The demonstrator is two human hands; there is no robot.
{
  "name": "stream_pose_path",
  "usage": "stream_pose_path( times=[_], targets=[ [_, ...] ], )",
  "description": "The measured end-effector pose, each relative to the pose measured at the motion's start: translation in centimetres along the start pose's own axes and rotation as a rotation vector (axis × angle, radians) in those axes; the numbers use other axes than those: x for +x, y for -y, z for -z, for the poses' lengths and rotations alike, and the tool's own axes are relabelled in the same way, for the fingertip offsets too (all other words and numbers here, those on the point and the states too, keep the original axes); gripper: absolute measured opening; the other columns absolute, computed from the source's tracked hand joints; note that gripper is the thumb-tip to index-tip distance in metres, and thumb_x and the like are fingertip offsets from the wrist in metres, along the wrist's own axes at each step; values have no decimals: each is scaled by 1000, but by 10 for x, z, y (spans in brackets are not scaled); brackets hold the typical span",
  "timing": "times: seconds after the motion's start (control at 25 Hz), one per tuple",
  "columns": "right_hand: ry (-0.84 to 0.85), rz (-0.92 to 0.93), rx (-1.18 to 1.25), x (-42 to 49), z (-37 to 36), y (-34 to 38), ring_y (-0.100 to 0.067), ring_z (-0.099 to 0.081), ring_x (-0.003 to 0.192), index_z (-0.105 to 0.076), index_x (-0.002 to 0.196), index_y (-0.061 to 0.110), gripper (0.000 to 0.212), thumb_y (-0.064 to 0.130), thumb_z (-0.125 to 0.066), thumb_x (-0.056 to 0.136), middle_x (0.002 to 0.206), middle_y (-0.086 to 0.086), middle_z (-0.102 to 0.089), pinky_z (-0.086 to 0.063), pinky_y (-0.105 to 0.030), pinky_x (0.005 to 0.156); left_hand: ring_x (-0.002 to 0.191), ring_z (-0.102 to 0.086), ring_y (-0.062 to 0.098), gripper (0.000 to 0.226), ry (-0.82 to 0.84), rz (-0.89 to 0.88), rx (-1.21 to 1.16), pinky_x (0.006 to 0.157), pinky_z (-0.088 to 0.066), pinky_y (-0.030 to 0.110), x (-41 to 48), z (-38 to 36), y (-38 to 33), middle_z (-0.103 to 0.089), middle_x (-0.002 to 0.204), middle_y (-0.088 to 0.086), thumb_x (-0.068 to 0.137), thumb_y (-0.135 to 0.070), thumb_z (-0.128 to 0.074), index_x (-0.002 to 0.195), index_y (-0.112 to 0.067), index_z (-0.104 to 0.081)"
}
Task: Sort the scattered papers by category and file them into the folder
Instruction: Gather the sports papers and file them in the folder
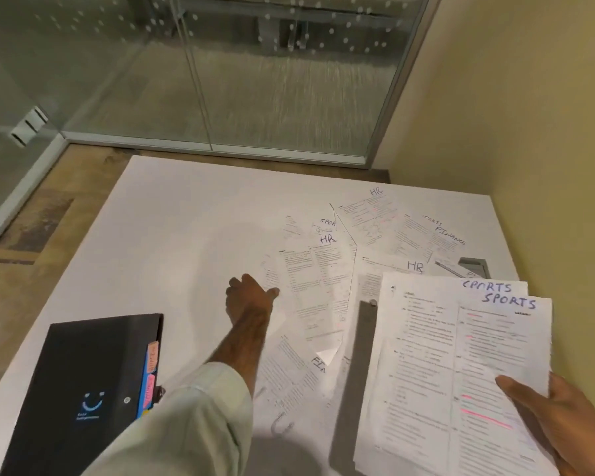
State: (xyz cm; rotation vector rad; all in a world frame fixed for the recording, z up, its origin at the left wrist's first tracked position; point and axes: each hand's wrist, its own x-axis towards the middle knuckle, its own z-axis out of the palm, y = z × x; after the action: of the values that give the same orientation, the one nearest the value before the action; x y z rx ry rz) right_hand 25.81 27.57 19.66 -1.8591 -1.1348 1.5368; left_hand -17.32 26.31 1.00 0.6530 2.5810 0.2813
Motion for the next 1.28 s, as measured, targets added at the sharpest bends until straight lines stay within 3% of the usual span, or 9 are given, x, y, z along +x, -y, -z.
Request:
stream_pose_path(
  times=[0.2,0.28,0.4,0.56,0.64,0.84,1.04,1.16,1.28],
  targets=[
    [-117,9,-82,39,66,-67,-27,-76,101,-74,117,30,95,71,-93,33,108,-3,-79,-52,-69,79,110,-58,29,72,-34,2,76,87,-49,39,20,-11,-15,-60,119,12,74,-56,-81,120,-9,-52],
    [-183,33,-85,15,42,-34,-28,-76,94,-78,107,22,81,63,-95,41,102,-5,-80,-55,-65,72,110,-60,30,66,1,-17,100,89,-48,40,25,-11,-14,-64,119,12,78,-50,-80,121,-9,-50],
    [-135,48,-31,-9,8,11,-21,-70,89,-74,101,9,18,8,-79,84,86,3,-80,-52,-39,65,112,-58,32,63,5,16,84,90,-50,42,28,-7,-14,-61,121,14,80,-45,-80,122,-10,-50],
    [-100,36,-38,-4,6,12,-24,-75,89,-73,104,10,20,-3,-69,90,91,0,-81,-51,-34,75,111,-58,31,73,-43,66,43,87,-53,42,17,-16,-26,-57,120,15,73,-55,-82,120,-7,-51],
    [-114,56,-69,-4,6,11,-7,-75,70,-72,98,12,17,-3,-68,90,76,11,-79,-48,-32,69,109,-61,31,71,-43,62,44,87,-52,42,16,-21,-29,-62,118,14,75,-54,-82,118,-7,-51],
    [-177,95,-79,-6,17,14,3,-68,52,-67,104,7,18,-5,-67,90,58,19,-71,-43,-29,65,111,-64,37,43,43,160,-167,94,-47,42,8,-16,-32,-66,121,16,88,-21,-67,124,-7,-48],
    [-187,138,-34,-6,16,14,-15,-63,76,-66,113,4,21,-3,-66,93,82,4,-70,-43,-28,65,100,-68,38,17,-5,122,-425,78,-55,38,-3,27,11,-70,112,18,87,-8,-56,103,-5,-62],
    [-141,116,-6,0,-1,2,-24,-71,87,-69,107,15,20,0,-66,94,98,-2,-75,-55,-31,73,77,-65,31,13,-76,20,-487,67,-53,36,-27,69,51,-70,91,12,90,-12,-46,86,-11,-58],
    [-114,144,15,-1,-26,0,-23,-73,92,-68,109,21,24,2,-65,94,103,2,-76,-54,-33,84,79,-67,36,18,-214,-34,-450,73,-59,44,-43,108,91,-70,85,11,95,-20,-44,92,-15,-60]
  ],
)
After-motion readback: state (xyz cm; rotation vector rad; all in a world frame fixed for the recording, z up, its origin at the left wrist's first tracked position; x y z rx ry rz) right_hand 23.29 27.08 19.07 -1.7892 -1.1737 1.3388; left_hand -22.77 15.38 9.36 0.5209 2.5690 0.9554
